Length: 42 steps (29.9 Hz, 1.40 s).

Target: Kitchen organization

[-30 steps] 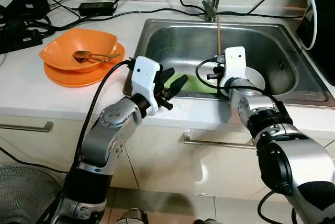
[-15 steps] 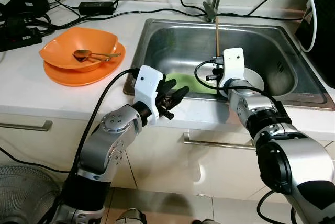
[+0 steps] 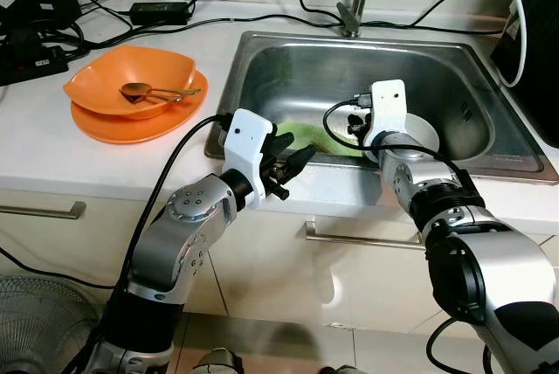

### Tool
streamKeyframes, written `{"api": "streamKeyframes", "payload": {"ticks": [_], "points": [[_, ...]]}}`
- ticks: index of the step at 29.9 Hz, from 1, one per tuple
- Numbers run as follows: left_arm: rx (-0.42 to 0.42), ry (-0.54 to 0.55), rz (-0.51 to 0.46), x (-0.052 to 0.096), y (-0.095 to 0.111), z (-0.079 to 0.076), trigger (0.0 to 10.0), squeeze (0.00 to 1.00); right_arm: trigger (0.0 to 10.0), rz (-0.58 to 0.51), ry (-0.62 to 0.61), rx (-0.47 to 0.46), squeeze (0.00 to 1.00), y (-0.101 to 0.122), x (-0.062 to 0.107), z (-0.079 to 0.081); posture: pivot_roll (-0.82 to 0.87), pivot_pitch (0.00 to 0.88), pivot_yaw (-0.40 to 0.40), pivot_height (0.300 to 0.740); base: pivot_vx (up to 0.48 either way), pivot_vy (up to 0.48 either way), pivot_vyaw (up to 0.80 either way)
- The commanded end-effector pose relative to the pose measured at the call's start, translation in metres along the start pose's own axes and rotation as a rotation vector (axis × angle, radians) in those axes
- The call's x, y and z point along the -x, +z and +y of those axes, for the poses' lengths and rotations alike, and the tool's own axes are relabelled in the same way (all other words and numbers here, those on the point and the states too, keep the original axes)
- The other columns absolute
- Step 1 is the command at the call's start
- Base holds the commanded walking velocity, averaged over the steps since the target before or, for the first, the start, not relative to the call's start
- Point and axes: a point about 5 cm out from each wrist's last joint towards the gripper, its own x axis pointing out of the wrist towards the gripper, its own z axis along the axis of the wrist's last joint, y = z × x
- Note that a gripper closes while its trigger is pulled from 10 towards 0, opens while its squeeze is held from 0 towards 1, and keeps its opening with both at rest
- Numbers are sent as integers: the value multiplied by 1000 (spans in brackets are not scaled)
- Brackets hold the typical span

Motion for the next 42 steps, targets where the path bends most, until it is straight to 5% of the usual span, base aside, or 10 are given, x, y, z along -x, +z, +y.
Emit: {"api": "streamKeyframes", "payload": {"ticks": [1,10,15,18,19,21,25,27,31,42], "points": [[-32,-5,-28,-1,9,-1,10000,0,10000,-50,-13,-1,0,9,0,-1,148,86,-12,740,0,0,0],[-145,132,-109,-5,24,13,10000,0,10000,-360,68,-104,0,56,4,8,132,85,-9,740,0,0,0],[-320,198,-161,-9,39,15,10000,0,10000,-526,137,-181,0,69,14,14,117,80,-7,740,0,0,0],[-406,190,-154,-10,42,14,10000,0,10000,-528,149,-173,0,64,15,15,110,80,-6,740,0,0,0],[-511,220,-139,-11,43,15,10000,0,10000,-528,167,-162,0,51,18,19,110,74,-7,740,0,0,0],[-553,233,-134,-12,44,16,10000,0,10000,-522,174,-171,0,42,19,21,111,72,-9,740,0,0,0],[-771,326,-111,-10,49,26,10000,0,10000,-494,182,-233,0,21,23,25,111,65,-12,740,0,0,0],[-806,359,-94,-9,49,30,10000,0,10000,-486,179,-258,0,17,24,25,111,59,-12,740,0,0,0],[-967,419,16,-8,45,38,10000,0,10000,-475,170,-290,0,11,26,28,105,52,-11,740,0,0,0],[-1079,553,229,-4,34,59,10000,0,10000,-475,192,-296,0,15,29,34,106,45,-16,740,0,0,0]]}}
